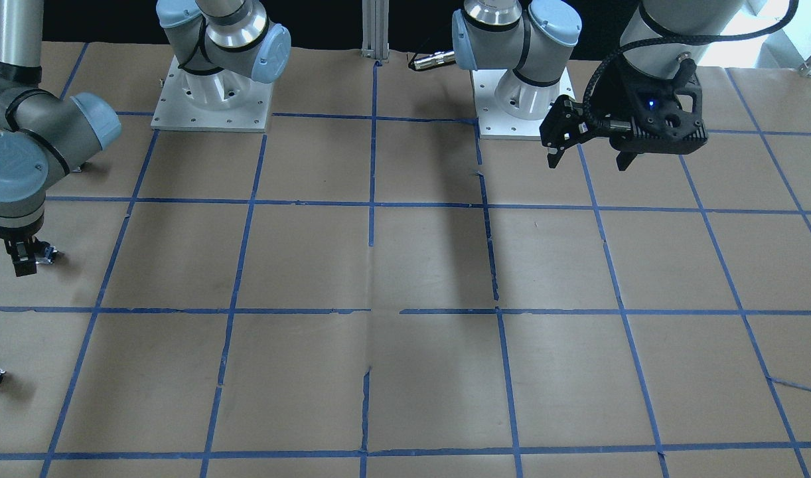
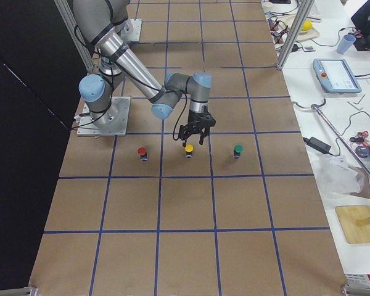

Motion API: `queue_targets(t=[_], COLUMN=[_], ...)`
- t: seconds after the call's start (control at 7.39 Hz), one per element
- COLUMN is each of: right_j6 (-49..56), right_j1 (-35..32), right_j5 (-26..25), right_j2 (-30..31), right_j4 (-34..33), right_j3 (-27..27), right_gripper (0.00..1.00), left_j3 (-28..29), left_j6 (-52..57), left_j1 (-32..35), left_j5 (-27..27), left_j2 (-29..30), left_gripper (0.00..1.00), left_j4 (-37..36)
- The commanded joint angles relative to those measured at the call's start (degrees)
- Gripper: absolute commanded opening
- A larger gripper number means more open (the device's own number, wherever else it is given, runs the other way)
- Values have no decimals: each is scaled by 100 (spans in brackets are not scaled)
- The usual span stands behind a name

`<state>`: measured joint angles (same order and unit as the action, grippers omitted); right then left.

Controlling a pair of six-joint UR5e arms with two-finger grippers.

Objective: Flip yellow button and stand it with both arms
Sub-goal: 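Set the button upright on the table with the right gripper, then open the right gripper and lift it away from the standing button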

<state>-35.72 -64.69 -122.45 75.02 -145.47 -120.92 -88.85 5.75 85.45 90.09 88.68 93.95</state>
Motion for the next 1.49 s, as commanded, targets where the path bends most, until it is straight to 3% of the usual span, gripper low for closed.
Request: queue_targets(t=[0.0,0.14,0.41,0.54,0.95,1.08,1.35], right_j6=[135,214,1178,1207,1392,1410,1936], right_j1=[-9,-26,-79,-131,-1007,-1498,-2553], right_j5=[341,893,1230,1641,2056,2319,2445], right_j2=[580,958,1225,1243,1356,1488,1847], right_j4=[857,1611,2870,3728,5735,6271,6338], right_j3=[103,339,1128,1637,3185,3249,3259], right_gripper=[100,100,100,100,100,100,100], left_j3=[8,8,8,8,-9,-1,-9], left_j6=[22,22,22,31,31,48,119], left_j1=[-19,-11,-2,-11,-90,-90,-90], left_j5=[0,9,18,26,26,26,9], left_j2=[-9,-9,-18,-27,-53,-62,-53], left_gripper=[100,100,100,100,100,100,100], left_j4=[0,0,-9,-17,-70,-96,-114])
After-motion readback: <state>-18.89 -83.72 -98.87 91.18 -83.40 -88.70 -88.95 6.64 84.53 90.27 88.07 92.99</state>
